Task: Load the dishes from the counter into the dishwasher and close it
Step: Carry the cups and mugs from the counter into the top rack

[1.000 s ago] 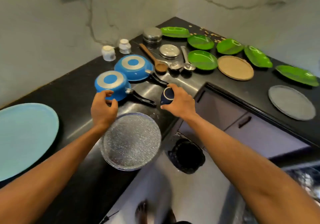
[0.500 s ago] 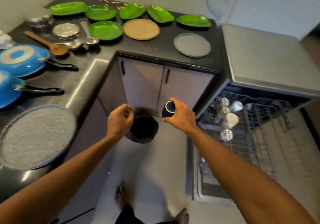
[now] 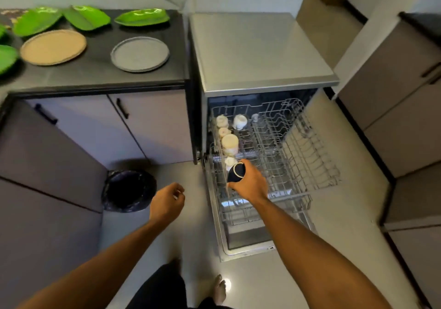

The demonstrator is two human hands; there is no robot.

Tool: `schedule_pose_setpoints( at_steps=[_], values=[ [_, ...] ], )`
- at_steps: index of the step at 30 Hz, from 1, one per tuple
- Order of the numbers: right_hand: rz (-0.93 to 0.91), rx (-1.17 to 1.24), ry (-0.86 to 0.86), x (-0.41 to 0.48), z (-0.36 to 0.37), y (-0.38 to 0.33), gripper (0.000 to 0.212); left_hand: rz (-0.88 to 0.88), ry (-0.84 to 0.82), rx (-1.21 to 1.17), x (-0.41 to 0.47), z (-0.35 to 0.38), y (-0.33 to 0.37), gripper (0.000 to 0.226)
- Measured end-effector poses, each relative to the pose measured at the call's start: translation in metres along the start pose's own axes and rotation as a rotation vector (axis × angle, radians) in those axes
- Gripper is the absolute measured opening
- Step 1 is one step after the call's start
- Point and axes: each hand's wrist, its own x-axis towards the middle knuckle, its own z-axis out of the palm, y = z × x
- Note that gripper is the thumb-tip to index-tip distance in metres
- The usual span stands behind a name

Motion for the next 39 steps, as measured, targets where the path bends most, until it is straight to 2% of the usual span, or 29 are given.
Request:
schedule_pose_setpoints(
  at_steps=[9,18,22,29,35,39],
  values=[
    [0.172,0.085,0.057,0.060,-0.023,0.054,0.087,0.085,-0.208,0.083,0.096,0.057,0.076,0.017],
    [0.271,0.091,0.007,0.177,-0.015,0.052,0.084,-0.062,-0.322,-0.003,0.227,0.094,0.118,0.041],
    [0.258,0.125,-0.012,0.231,-0.008,0.046,0.084,-0.145,-0.325,-0.059,0.274,0.106,0.126,0.060],
    [0.305,0.196,0.000,0.316,0.018,0.049,0.067,-0.179,-0.355,-0.054,0.327,0.139,0.123,0.056],
    [0.224,0.204,0.068,0.357,0.053,0.067,0.055,-0.225,-0.234,-0.198,0.338,0.168,0.110,0.063],
    [0.186,0.231,0.149,0.369,0.071,0.080,0.047,-0.272,-0.151,-0.212,0.343,0.180,0.106,0.047]
  ],
)
